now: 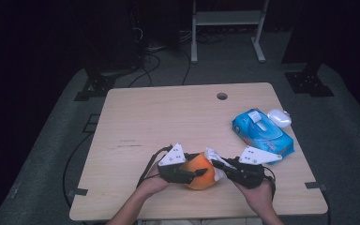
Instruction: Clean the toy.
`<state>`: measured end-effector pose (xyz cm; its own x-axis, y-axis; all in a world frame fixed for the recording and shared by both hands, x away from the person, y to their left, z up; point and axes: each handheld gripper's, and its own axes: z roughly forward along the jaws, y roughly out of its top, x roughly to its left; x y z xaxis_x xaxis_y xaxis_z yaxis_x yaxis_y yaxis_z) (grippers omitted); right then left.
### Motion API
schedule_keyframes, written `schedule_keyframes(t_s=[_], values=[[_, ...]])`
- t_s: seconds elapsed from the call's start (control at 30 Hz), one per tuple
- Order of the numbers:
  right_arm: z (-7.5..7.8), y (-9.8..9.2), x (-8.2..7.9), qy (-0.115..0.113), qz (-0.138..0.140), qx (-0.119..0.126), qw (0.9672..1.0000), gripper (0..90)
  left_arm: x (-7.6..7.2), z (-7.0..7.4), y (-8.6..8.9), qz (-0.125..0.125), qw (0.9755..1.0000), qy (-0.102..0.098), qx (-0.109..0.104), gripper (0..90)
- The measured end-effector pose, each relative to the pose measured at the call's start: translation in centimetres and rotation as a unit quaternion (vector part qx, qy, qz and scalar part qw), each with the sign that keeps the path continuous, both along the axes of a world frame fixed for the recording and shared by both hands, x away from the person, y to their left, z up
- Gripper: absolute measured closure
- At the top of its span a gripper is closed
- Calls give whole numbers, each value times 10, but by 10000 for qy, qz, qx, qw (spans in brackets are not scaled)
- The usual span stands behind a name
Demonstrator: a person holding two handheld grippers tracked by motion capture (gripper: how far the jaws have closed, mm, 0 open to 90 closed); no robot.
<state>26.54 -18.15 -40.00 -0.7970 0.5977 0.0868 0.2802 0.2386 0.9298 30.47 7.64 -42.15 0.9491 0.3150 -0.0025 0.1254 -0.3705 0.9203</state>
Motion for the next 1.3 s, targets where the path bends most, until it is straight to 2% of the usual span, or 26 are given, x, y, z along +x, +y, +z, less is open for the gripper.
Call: schedule_keyframes(t_s=[0.07,0.13,0.17,0.27,0.3,0.37,0.4,0.5,0.6,0.67,0.73,0.8,0.87,0.93,0.97,1.07,1.1,1.17,1.23,1.3], values=[[-8,-4,5,162,-61,26,9998,822,4,-2,1,20,9999,103,-58,319],[-8,-7,6,174,-157,-30,9997,822,9,-6,2,-39,9994,289,-159,252],[-7,-7,6,160,-164,-15,9997,822,9,-9,3,-20,9993,311,-184,246],[-2,-3,-1,5,-112,-99,9999,821,7,-13,-3,58,9994,282,-185,299],[0,2,-4,-58,7,-96,9999,821,5,-14,-6,44,9996,227,-132,330],[1,8,-5,-143,81,-244,9996,822,0,-10,-12,-80,9999,93,16,362],[0,9,-4,-124,61,-300,9995,822,0,-8,-11,-122,9999,72,53,381],[-6,-2,3,59,-42,-139,9999,823,2,-8,-7,-211,9996,165,-68,391],[-7,-5,3,69,-128,-187,9997,822,6,-9,-4,-198,9992,280,-225,284],[-7,-5,2,14,-177,-277,9995,822,8,-12,-4,-59,9995,261,-192,183],[-8,-8,4,68,-192,-231,9995,822,11,-18,-4,-18,9993,308,-205,145],[-9,-9,6,114,-216,-221,9995,822,11,-20,-6,-11,9994,284,-186,181],[-11,-13,8,116,-268,-217,9993,822,8,-18,-8,60,9999,111,-98,313],[-12,-17,10,149,-325,-186,9992,822,4,-11,-12,114,9999,23,-16,397],[-11,-18,9,160,-347,-161,9991,822,2,-6,-12,97,10000,13,3,411],[-6,-16,4,150,-287,-74,9994,820,0,3,-7,-11,9999,15,-170,433],[-6,-14,3,113,-228,-112,9996,820,0,4,-5,-47,9998,55,-161,435],[-11,-10,5,217,-161,-146,9995,821,1,1,-3,-62,9999,62,-59,419],[-16,-10,9,352,-134,-97,9992,821,4,-2,-2,-74,9998,161,-129,345],[-19,-14,11,368,-182,-118,9991,821,7,-3,0,0,9997,210,-159,251]])
